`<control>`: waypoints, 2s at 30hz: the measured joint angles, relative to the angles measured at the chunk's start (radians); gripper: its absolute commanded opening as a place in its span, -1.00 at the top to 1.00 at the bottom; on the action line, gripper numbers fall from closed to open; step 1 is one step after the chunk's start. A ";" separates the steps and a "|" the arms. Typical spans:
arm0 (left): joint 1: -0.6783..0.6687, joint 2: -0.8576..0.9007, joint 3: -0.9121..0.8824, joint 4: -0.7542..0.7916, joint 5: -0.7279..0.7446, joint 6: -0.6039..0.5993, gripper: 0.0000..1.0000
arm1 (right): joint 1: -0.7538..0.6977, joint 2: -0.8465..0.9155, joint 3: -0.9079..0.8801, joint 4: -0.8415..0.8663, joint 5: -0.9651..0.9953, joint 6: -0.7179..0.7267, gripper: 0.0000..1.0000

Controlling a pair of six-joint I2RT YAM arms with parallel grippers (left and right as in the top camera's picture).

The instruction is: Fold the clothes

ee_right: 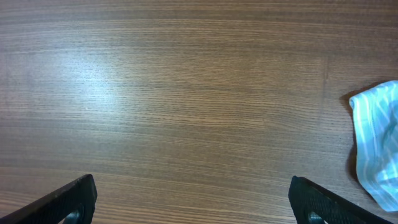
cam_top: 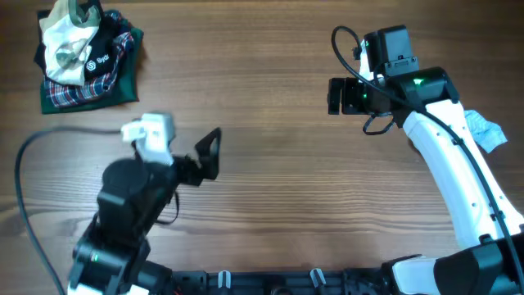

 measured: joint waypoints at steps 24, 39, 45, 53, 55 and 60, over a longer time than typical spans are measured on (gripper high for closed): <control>0.252 -0.582 -0.652 0.286 0.076 0.056 -0.99 | 0.000 0.001 0.000 0.003 0.000 0.000 -0.99; 0.260 -0.599 -0.652 0.288 0.083 0.067 -1.00 | 0.000 0.001 0.000 0.003 0.000 0.000 -0.99; 0.260 -0.599 -0.652 0.288 0.083 0.067 -1.00 | 0.002 -0.041 0.000 0.003 0.000 0.000 -0.99; 0.260 -0.599 -0.653 0.288 0.083 0.068 -1.00 | 0.006 -0.518 0.000 0.002 0.056 -0.005 -1.00; 0.260 -0.599 -0.653 0.288 0.083 0.068 -0.99 | 0.002 -0.614 -0.034 0.015 0.081 -0.050 -0.99; 0.260 -0.599 -0.653 0.290 0.083 0.068 -1.00 | -0.107 -0.843 -0.360 0.374 0.053 -0.170 -0.99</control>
